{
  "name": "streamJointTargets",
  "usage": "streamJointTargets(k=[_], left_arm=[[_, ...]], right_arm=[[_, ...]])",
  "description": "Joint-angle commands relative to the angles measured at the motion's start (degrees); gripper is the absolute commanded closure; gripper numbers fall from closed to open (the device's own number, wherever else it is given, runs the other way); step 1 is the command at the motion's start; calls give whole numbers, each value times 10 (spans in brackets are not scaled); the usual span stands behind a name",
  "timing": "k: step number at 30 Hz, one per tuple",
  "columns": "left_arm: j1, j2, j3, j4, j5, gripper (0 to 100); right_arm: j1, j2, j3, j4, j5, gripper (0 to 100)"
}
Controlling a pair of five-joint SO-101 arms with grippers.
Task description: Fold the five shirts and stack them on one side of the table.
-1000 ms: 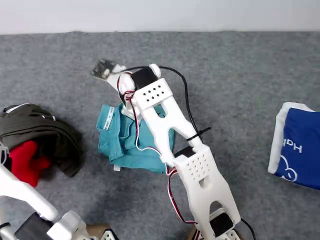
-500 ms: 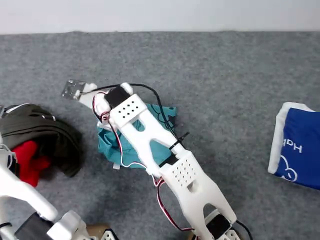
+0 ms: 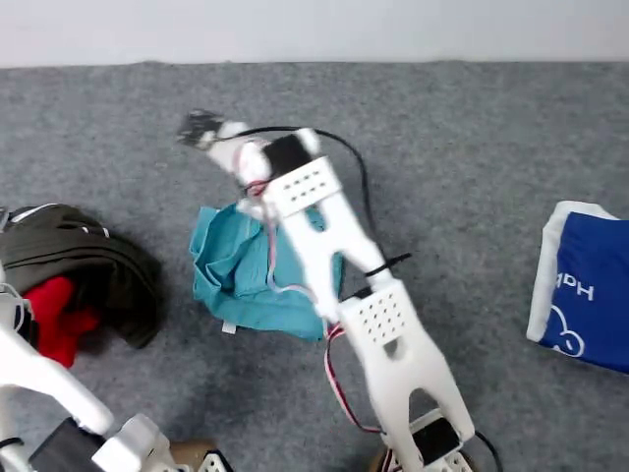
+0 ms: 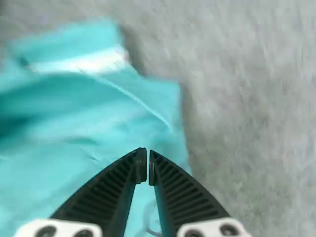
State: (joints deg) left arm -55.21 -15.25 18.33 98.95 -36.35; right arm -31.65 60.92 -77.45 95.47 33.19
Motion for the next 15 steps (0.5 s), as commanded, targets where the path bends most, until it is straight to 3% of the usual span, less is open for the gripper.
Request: streamJointTargets(k=[1,7,15], left_arm=[[4,-13,-7,-6,-2,985],[4,-13,-7,-6,-2,985],[4,-13,-7,-7,-2,985]], right_arm=[[35,16,-26,-1,23,989],[3,65,-27,-69,30,989],[-101,47,-28,-218,30,989]])
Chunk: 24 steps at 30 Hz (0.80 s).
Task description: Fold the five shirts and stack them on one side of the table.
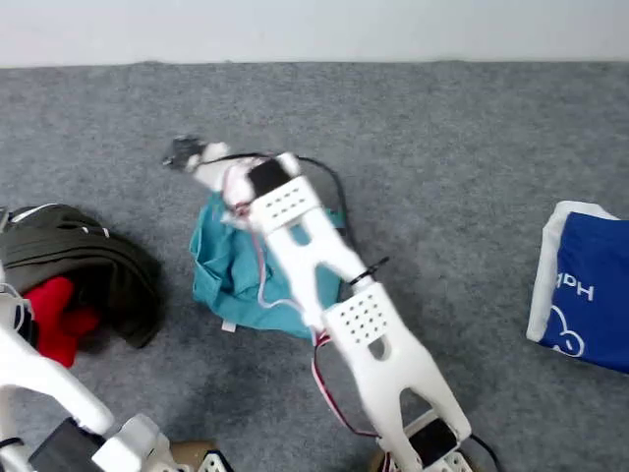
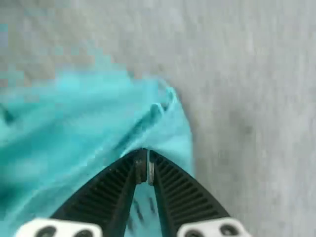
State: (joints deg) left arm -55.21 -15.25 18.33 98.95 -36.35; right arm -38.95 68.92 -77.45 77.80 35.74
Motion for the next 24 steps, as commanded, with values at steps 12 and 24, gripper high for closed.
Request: streamJointTargets(k=[12,24], left_arm=[[4,-12,-6,-18,-2,985],[-34,-10,-5,-19,-2,985]], right_arm=[[-14,-115,-27,108,1,989],[-68,-109,-14,249,-50,988]])
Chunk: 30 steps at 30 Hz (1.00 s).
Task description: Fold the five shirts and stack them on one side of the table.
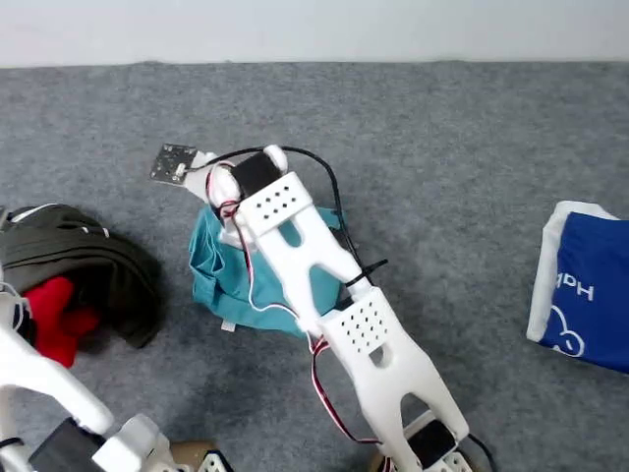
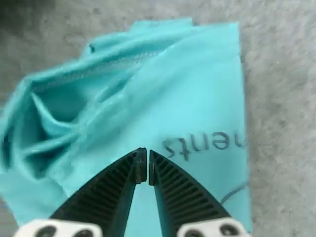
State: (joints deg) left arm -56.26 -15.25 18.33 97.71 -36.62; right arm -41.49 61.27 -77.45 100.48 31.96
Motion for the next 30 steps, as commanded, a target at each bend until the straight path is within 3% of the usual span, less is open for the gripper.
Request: streamJointTargets(k=[1,5,10,17,20,30], left_arm=[[-34,-10,-5,-10,1,985],[-74,-9,-4,-18,0,985],[-99,-9,-4,-22,-3,985],[-101,-11,-4,-22,-3,985],[-99,-11,-4,-22,-2,985],[-99,-12,-7,-19,-2,985]], right_arm=[[-61,-24,-7,22,-11,988],[-124,19,0,-21,-11,988],[-125,31,-1,-98,-11,989],[-81,-24,-69,24,-13,989],[-52,-56,-60,27,-33,988],[8,-244,276,26,-91,989]])
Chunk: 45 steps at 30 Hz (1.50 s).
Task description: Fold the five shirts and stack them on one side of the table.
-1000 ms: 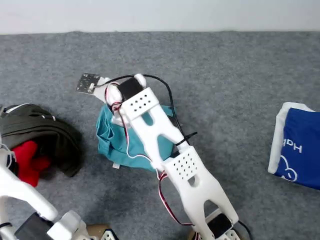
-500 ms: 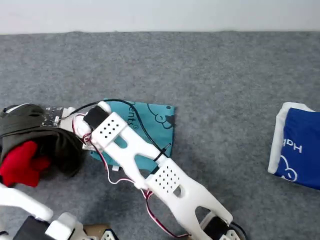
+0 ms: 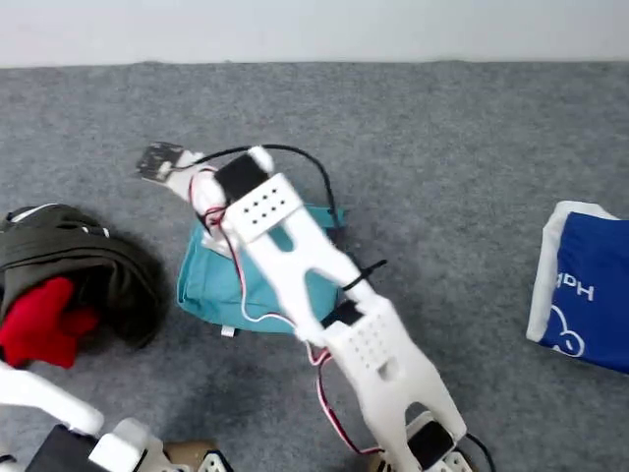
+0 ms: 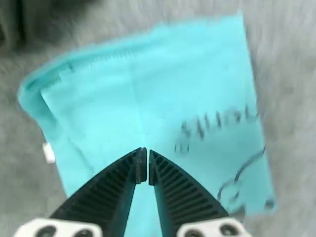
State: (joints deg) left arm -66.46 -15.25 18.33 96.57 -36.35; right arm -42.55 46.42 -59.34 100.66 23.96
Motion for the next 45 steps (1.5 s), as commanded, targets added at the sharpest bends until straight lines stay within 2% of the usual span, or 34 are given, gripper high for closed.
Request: streamJointTargets(k=[1,9,16,24,29,35,40,45], left_arm=[[3,-12,-7,-9,-4,985],[3,-11,-4,-11,-5,985],[3,-11,-4,-11,-5,985],[3,-11,-4,-11,-5,985],[3,-11,-4,-11,-5,985],[3,-11,-5,-11,-5,985],[3,-11,-6,-11,-5,985],[3,-11,-6,-11,-5,985]], right_arm=[[25,-117,135,23,-11,989],[86,-179,332,22,-11,989],[44,-179,418,20,-10,989],[74,-224,345,20,-8,989],[106,-181,320,0,-10,989],[69,-80,327,23,-11,989],[36,-83,369,23,-11,990],[42,-150,367,22,-8,990]])
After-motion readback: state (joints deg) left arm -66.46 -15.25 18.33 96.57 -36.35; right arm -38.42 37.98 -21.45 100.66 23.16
